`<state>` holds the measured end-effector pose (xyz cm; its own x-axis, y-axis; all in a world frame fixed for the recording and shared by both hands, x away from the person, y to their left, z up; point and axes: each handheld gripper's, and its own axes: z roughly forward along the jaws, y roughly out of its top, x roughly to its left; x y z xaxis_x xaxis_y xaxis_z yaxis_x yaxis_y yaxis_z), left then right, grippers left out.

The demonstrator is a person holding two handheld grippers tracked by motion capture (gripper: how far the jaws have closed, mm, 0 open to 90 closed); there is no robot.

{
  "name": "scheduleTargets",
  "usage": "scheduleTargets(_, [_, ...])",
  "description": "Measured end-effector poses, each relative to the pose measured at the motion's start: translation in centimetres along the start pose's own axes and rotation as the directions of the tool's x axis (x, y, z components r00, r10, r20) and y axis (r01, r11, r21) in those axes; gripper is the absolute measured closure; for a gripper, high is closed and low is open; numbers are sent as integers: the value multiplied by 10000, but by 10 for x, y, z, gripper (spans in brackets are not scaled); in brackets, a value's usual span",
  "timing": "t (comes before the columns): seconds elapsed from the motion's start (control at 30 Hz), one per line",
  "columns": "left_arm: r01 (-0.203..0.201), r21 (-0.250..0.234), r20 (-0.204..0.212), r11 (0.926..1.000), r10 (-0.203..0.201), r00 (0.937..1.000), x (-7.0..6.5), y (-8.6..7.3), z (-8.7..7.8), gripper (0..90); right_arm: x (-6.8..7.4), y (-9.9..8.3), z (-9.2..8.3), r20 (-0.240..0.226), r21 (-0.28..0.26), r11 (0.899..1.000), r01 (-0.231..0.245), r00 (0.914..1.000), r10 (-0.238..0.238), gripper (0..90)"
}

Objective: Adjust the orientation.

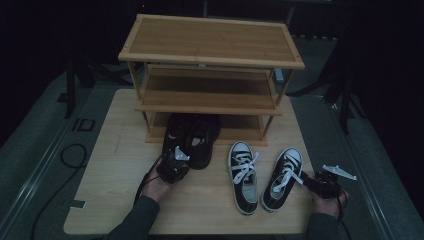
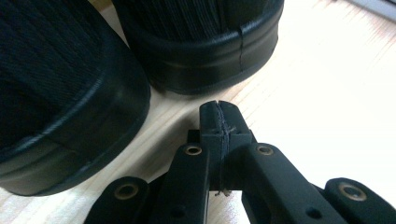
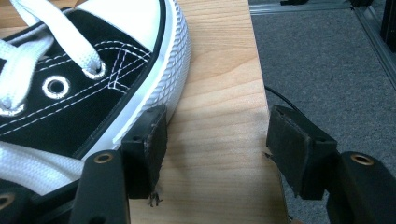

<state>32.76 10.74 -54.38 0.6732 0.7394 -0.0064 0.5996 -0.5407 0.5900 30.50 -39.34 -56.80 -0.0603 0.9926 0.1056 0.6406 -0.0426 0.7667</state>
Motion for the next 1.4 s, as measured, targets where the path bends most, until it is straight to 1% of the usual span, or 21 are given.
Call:
scheduleTargets(0.07, [-56,95,-21,9999,57,10000,-1,0,3,896,0,0,0,-2,-2,10000,-8,10000,8,381])
scheduleTargets(0.17, [-12,35,-1,10000,12,10000,-2,2,7,896,0,0,0,-2,-3,10000,-9,10000,9,381])
scheduleTargets(0.33, [-165,121,-132,9998,167,9998,-6,7,10,894,0,0,0,-4,-1,10000,-11,10000,11,381])
scheduleTargets(0.47, [-124,126,-169,9998,126,9998,-7,10,12,894,0,0,0,-1,1,10000,0,10000,0,381])
scheduleTargets(0.57, [-129,166,-123,9998,131,9998,-8,13,13,894,0,0,0,4,-2,10000,9,10000,-9,381])
scheduleTargets(0.73, [-204,38,10,9998,204,9998,-14,22,17,894,0,0,0,4,-1,10000,9,10000,-9,381])
scheduleTargets(0.83, [-262,97,27,9996,262,9997,-17,29,21,894,0,0,0,-1,-1,10000,-6,10000,6,381])
scheduleTargets(0.9, [-188,3,119,9998,188,9998,-17,33,24,894,0,0,0,0,0,10000,-1,10000,1,381])
scheduleTargets(1.1, [-15,33,48,10000,15,10000,-16,45,30,894,0,0,0,5,-2,10000,10,10000,-10,381])
scheduleTargets(1.17, [-28,38,-99,10000,28,9999,-16,48,32,894,0,0,0,4,-3,10000,12,10000,-12,381])
scheduleTargets(1.2, [-101,70,-155,9999,102,9998,-16,50,33,894,0,0,0,3,-4,10000,3,10000,-3,381])
scheduleTargets(1.3, [-88,102,-201,9999,90,9998,-15,53,35,894,0,0,0,5,-3,10000,15,10000,-15,381])
scheduleTargets(1.33, [-18,107,-303,9999,21,9995,-15,57,37,894,0,0,0,6,-4,10000,16,10000,-16,381])
scheduleTargets(1.4, [61,120,-261,9999,-58,9996,-13,59,39,894,0,0,0,4,-7,10000,13,10000,-13,381])
